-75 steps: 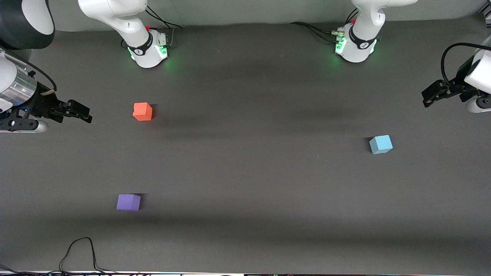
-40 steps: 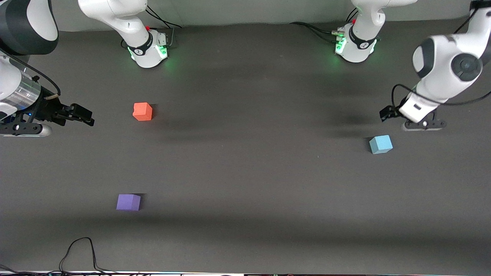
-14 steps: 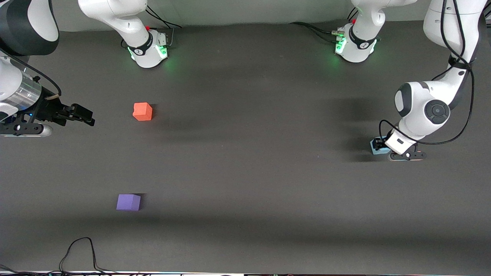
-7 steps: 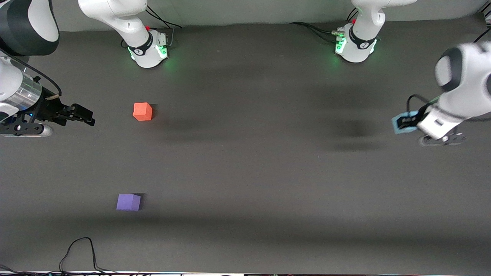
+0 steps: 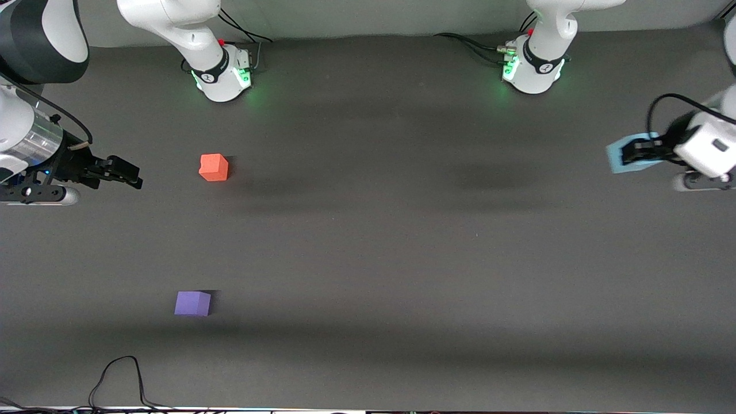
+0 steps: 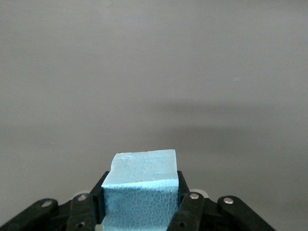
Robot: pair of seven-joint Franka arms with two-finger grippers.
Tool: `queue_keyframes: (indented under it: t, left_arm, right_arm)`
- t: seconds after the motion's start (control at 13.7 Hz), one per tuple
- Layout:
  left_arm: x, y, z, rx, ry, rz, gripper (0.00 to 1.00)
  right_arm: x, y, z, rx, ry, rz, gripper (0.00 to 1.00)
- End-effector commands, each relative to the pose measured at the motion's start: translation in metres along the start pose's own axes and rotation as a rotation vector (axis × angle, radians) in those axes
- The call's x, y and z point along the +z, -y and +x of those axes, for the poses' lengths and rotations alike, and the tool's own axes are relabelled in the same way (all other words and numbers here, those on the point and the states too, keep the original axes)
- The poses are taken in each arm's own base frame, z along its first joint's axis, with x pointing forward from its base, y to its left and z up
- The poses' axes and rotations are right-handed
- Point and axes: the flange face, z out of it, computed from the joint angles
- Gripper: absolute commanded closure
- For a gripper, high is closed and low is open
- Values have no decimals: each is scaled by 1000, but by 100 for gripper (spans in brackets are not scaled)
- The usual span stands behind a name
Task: Place blue block between orange and purple blocks
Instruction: 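Lift the light blue block and carry it toward the table middle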
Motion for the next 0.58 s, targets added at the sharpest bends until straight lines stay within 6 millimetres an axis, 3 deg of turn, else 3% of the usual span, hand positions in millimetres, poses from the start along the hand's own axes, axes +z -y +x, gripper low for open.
queue_keyframes:
  t: [0.0, 0.15, 0.36, 0.51]
  left_arm:
    - [26, -134, 8, -101, 39, 34, 55]
    - [48, -236, 9, -185, 19, 4, 51]
    - [111, -401, -13, -247, -13, -41, 51]
    - [153, -468, -19, -274, -77, -50, 51]
  right_arm:
    - [-1, -1, 0, -18, -11, -4, 0]
    - [-1, 0, 0, -20, -13, -4, 0]
    - [-1, -1, 0, -18, -14, -4, 0]
    - [-1, 0, 0, -18, -16, -3, 0]
